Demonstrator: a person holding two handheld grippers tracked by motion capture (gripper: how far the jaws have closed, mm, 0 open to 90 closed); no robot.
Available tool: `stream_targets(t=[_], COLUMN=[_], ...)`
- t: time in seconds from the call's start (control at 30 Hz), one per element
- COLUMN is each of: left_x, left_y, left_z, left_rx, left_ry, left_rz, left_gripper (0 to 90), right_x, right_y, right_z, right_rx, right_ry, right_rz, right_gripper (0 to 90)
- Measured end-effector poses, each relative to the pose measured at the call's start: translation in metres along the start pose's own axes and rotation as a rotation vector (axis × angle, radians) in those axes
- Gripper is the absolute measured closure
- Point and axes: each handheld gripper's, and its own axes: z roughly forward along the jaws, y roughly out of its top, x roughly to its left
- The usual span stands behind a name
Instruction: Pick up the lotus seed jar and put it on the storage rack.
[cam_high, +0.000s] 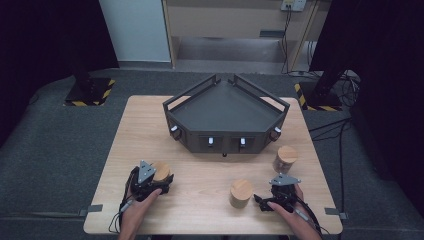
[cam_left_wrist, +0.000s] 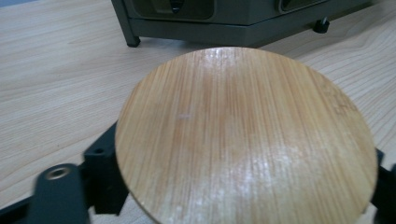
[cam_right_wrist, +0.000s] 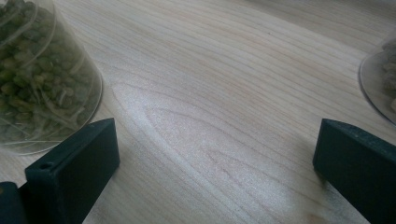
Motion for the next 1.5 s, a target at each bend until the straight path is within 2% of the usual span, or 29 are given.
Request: stream_targets(t=[0.03,0.13,0.27,0.67,1.1,1.5], left_x=[-0.002,-0.002,-0.003,0.003,0.012,0.018], left_y=[0.0,-0.004,-0.002,0.01,0.03,0.048], left_z=[0.0,-0.001,-0.002,-0.005,-0.015,-0.015], left_rx=[-0.001,-0.018,-0.012,-0.002,-0.018,-0.02], left_ry=[0.007,0.005,0.009,-0.045,-0.107,-0.168], left_rz=[0.008,-0.003,0.01,0.03,0.082,0.117], left_gripper=[23.6,24.0,24.3,24.4,24.5,24.5], right_x=[0.0,0.0,0.0,0.0,0.0,0.0], right_y=[0.0,0.0,0.0,0.0,0.0,0.0], right_z=[0.0,0.0,0.0,0.0,0.0,0.0], right_rx=[0.0,0.0,0.0,0.0,0.0,0.0], right_ry=[0.0,0.0,0.0,0.0,0.0,0.0], right_rz=[0.0,0.0,0.0,0.0,0.0,0.0], right_gripper=[0.4,0.4,0.4,0.4,0.4,0.4])
